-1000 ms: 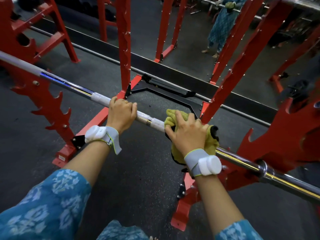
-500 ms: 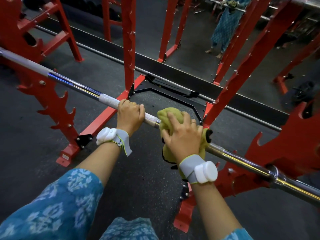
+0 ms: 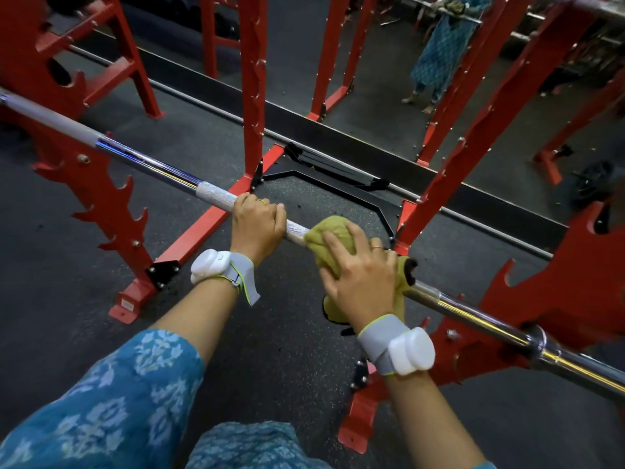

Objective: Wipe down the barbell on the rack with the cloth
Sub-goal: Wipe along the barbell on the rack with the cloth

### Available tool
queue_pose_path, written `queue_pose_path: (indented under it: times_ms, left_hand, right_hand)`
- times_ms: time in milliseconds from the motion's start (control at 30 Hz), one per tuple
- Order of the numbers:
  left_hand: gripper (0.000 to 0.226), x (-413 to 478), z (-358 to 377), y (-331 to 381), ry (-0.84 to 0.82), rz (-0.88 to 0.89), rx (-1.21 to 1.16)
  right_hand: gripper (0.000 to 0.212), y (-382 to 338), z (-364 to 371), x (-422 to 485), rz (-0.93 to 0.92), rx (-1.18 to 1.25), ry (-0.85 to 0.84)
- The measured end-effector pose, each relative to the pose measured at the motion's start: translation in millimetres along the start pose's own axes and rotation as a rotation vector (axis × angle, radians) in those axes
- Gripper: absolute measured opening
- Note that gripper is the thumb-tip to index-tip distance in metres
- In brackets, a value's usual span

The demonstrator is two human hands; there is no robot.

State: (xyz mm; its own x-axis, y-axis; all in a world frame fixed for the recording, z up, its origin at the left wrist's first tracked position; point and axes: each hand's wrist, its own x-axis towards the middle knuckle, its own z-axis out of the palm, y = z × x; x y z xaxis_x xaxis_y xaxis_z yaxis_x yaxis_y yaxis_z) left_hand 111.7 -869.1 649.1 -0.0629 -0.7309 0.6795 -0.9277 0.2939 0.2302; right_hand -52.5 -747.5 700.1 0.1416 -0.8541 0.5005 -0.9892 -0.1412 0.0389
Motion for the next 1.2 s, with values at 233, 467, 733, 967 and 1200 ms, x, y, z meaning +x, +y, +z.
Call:
queue_pose_path:
  times_ms: [233, 467, 733, 967, 1200]
  left_hand:
    - [0.047, 0, -1, 2, 0.008, 0.003, 0.011]
    - [0.049, -1, 0, 1, -0.01, 0.002, 0.005]
    - [0.046, 0, 0, 2, -0.006, -0.023, -0.011]
    - [0.047, -1, 1, 1, -0.002, -0.018, -0.013]
    - [0.045, 0, 0, 1, 0.014, -0.013, -0.001]
  right_hand:
    - [0.049, -18, -3, 39, 0.182, 0.108, -0.184]
    - [0.054, -9, 2, 11, -0.174, 0.044, -0.048]
    - [0.043, -2, -1, 26, 0.229, 0.082, -0.022]
    - [0.043, -13, 2, 21, -0.134, 0.084, -0.011]
    - [0.043, 9, -3, 16, 0.065, 0.078, 0.0]
